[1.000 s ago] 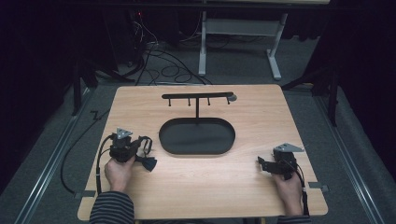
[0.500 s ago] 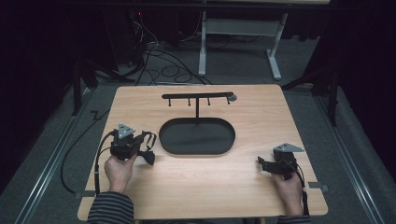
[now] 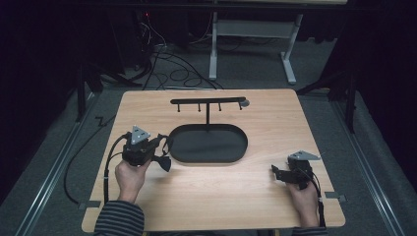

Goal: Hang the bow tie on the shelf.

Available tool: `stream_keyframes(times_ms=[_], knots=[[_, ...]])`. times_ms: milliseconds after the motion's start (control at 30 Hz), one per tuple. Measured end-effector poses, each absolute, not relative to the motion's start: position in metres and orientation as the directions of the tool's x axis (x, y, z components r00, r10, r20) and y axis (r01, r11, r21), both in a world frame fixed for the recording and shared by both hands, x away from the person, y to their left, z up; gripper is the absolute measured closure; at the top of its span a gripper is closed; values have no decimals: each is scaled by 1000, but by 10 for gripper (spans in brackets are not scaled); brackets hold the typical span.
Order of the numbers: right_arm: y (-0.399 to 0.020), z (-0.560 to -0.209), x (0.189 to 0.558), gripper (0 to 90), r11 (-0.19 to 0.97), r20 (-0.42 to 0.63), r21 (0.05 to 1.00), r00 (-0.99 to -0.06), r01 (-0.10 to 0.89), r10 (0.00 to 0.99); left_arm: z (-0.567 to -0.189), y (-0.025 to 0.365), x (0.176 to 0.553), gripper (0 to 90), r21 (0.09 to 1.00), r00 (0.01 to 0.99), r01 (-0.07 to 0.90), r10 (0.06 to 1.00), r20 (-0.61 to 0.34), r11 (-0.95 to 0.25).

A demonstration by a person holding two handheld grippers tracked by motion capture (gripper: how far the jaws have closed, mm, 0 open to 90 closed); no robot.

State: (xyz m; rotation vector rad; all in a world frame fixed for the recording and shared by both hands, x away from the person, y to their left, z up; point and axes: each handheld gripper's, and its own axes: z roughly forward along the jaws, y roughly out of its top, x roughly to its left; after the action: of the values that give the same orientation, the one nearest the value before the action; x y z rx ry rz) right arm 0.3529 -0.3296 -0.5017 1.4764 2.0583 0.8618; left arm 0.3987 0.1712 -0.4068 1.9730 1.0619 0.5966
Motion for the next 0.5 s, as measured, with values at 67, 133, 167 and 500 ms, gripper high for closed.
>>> stream_keyframes(times_ms=[67, 133, 167, 500], knots=[[-330, -502, 353, 261, 226, -9, 717, -316, 659, 949, -405, 169, 399, 875, 820, 545, 465, 838, 30, -332], [-330, -502, 353, 261, 226, -9, 717, -317, 659, 949, -404, 166, 399, 875, 818, 554, 460, 832, 39, -344], [-330, -502, 353, 261, 227, -9, 717, -316, 659, 949, -403, 166, 399, 875, 816, 559, 458, 828, 45, -354], [-330, -502, 353, 261, 227, -10, 717, -317, 659, 949, -389, 155, 402, 875, 828, 591, 424, 805, 53, -366]])
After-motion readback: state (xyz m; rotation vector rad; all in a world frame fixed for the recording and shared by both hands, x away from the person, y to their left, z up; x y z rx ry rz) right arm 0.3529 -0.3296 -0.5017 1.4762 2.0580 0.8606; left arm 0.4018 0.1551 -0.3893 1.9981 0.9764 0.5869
